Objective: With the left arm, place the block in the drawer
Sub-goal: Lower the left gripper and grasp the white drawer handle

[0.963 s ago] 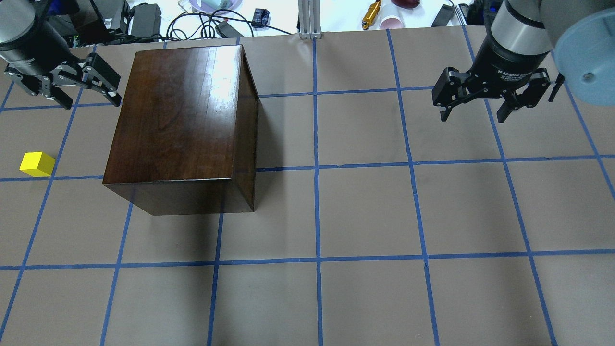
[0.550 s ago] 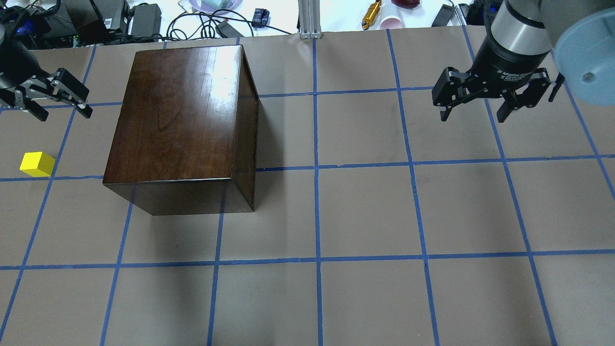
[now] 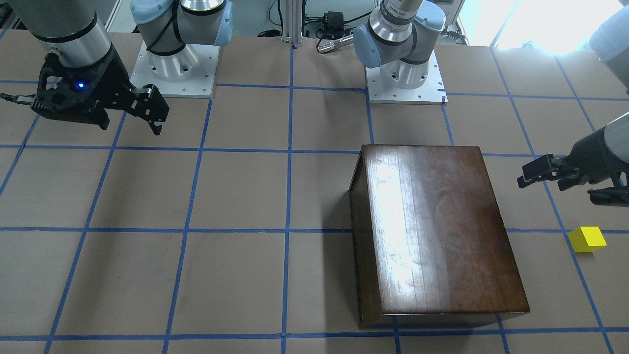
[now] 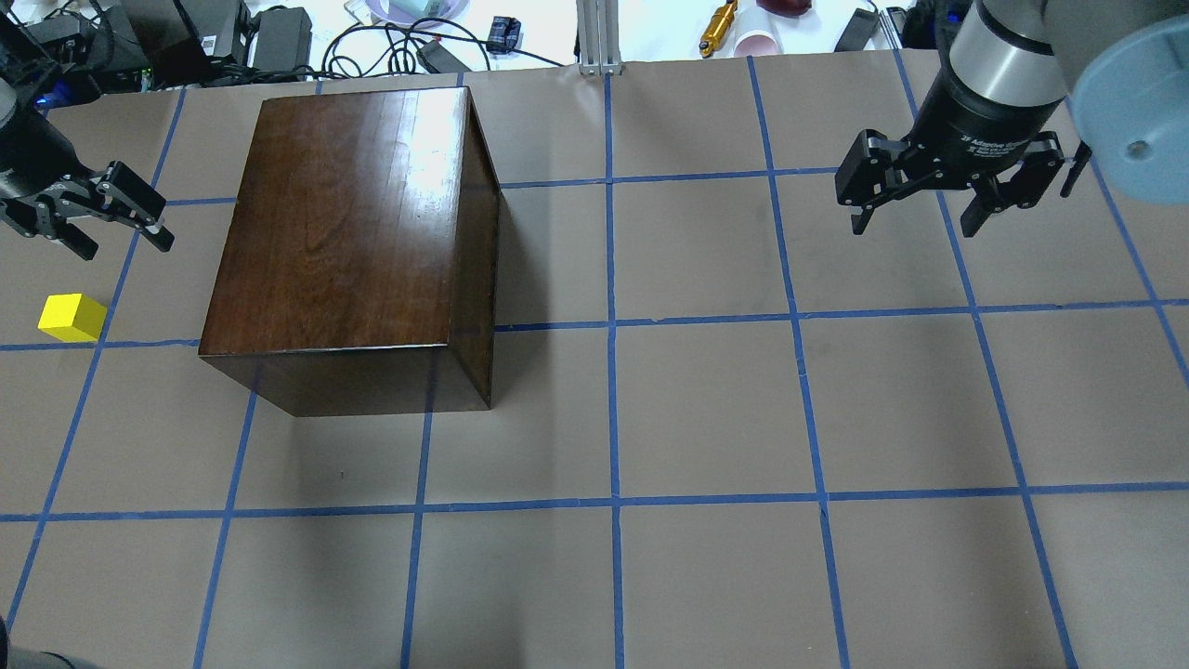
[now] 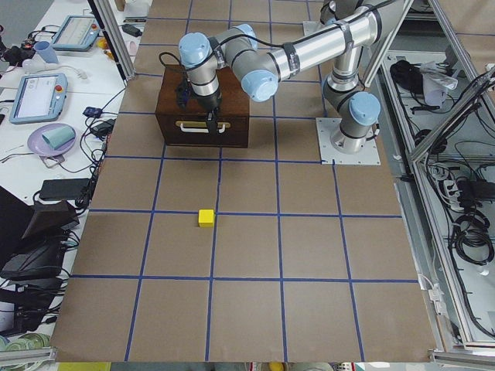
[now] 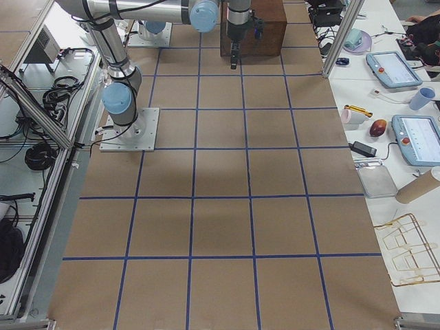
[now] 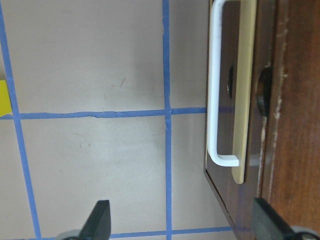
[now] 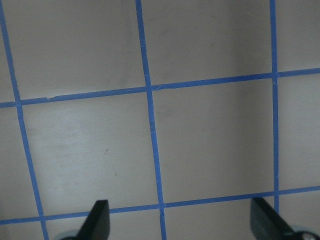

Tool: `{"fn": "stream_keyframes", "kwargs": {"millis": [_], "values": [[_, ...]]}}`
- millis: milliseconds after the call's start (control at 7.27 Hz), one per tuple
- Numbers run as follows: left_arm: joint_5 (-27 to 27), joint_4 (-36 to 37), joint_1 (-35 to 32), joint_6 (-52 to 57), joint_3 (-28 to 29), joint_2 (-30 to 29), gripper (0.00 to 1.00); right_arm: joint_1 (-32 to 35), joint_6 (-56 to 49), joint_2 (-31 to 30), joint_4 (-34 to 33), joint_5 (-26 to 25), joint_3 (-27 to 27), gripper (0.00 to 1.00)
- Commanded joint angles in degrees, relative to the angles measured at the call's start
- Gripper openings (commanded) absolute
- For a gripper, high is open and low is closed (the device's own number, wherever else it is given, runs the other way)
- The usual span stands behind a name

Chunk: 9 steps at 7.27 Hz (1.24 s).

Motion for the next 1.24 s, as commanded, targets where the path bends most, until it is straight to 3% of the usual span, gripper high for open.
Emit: {"fn": "stream_keyframes", "kwargs": {"millis": [0, 550, 688, 1101], "values": [[-4.8, 3.5, 2.3, 0.4, -2.4, -1.9, 1.0, 0.0, 0.0, 0.0, 0.0, 0.1, 0.0, 1.0], [-9.1, 7.0, 2.8, 3.4, -5.7, -3.8, 1.0, 0.0, 0.0, 0.0, 0.0, 0.1, 0.0, 1.0], [-12.8, 7.5, 3.6, 6.5, -5.8, -4.4, 1.0, 0.0, 0.0, 0.0, 0.0, 0.1, 0.0, 1.0], [-13.6, 10.4, 4.2, 7.5, -7.2, -5.6, 1.0, 0.0, 0.0, 0.0, 0.0, 0.1, 0.0, 1.0]]}}
